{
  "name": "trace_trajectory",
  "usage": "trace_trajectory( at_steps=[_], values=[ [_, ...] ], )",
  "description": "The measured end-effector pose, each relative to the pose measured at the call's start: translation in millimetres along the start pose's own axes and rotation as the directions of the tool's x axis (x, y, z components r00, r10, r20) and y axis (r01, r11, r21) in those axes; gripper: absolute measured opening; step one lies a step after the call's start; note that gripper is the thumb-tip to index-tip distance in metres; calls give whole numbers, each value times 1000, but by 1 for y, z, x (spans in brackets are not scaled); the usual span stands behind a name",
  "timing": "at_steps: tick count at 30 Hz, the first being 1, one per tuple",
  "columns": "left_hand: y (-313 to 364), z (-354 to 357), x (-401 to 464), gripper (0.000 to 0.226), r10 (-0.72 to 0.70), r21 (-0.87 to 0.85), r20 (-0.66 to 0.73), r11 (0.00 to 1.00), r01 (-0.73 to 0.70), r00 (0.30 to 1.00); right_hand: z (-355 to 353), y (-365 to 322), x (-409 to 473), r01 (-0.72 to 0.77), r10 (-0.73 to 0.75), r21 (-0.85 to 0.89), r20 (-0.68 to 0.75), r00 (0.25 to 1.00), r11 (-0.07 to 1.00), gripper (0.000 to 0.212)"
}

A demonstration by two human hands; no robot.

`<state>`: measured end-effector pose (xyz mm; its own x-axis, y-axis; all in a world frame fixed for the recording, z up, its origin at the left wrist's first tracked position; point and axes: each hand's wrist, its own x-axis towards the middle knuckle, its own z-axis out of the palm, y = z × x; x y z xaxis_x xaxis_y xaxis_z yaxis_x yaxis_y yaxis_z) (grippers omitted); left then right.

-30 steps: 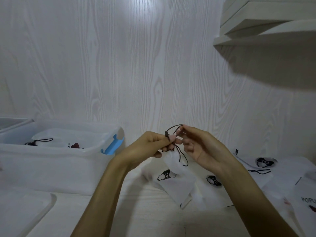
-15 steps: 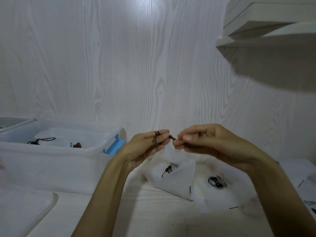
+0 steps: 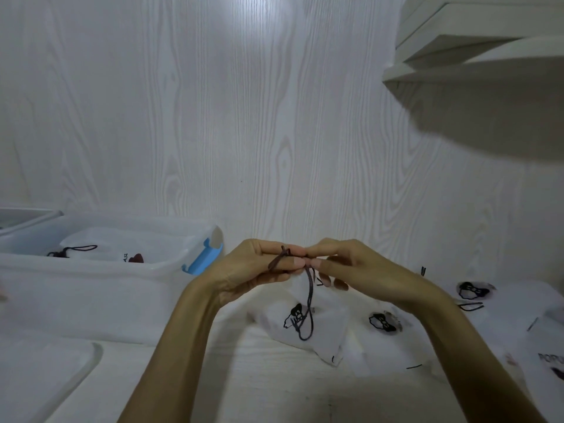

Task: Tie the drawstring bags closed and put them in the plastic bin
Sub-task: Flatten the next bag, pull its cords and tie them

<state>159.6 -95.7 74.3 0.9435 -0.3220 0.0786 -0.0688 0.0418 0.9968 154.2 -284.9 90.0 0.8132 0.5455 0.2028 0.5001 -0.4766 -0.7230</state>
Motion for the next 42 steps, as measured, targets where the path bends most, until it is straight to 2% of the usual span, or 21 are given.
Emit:
trace_trajectory(
  at_steps=[2,7,10,14,18,21,28,32,35,37,39,42],
  values=[
    [-1,-1,0,22,6,23,26,1000,-7,1000,0,4,0,-7,7,50,1,1000,999,24],
    [-4,2,-1,19,56,114,70,991,-64,996,3,9,2,27,-16,67,-154,988,997,13],
    [-4,3,-1,24,102,122,71,986,-110,992,5,12,2,63,-47,95,-171,984,993,8],
    [-6,5,2,21,147,139,75,978,-156,986,4,18,2,76,-47,135,-205,978,988,12],
    [-6,5,5,25,240,181,25,954,-241,970,3,24,3,51,-14,193,-189,982,980,14],
    [-6,7,7,20,313,248,-20,921,-299,949,0,25,4,55,-5,239,-204,979,969,11],
    [-9,9,11,20,486,342,-144,842,-418,862,0,24,5,58,12,266,-251,968,962,9],
    [-16,8,16,23,540,358,-194,816,-454,819,3,22,6,45,22,290,-224,974,956,7],
    [-18,9,18,14,564,365,-195,801,-474,803,6,22,7,18,52,335,-197,979,942,17],
    [-18,9,18,15,580,344,-189,795,-500,792,8,22,10,-37,146,496,-182,972,868,34],
    [-18,8,17,15,593,319,-182,790,-523,784,10,21,12,-95,217,615,-126,968,783,42],
    [-18,8,17,15,588,275,-180,800,-533,789,14,20,13,-127,202,618,-52,978,776,37]
  ],
)
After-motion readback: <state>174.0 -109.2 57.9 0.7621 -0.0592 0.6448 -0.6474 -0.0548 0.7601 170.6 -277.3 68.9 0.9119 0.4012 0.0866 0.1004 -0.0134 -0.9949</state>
